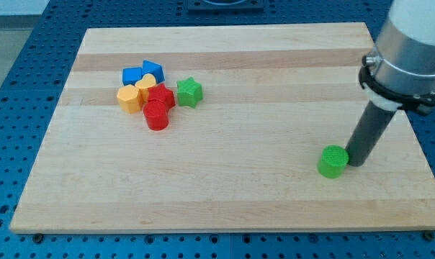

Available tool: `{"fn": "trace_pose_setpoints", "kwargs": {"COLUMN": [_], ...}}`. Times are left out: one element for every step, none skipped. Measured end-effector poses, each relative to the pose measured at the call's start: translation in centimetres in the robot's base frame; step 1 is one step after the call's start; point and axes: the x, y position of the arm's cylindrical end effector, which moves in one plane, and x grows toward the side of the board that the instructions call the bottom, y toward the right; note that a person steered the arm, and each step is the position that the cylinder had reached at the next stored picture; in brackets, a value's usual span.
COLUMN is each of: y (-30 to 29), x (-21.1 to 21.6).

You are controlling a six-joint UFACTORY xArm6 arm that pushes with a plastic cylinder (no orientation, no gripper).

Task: Move the green circle into the green star

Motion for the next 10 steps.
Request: {"fn": "trace_pose_setpoints", "kwargs": {"y": [0.2,-0.8,-4.8,-9.6,-10.2,-9.1,-7.1,-7.2,-9.4,-13.1], "x": [2.8,2.7,2.0,1.0,-0.5,0.1,0.0,-3.2,-6.3,-9.4]}}
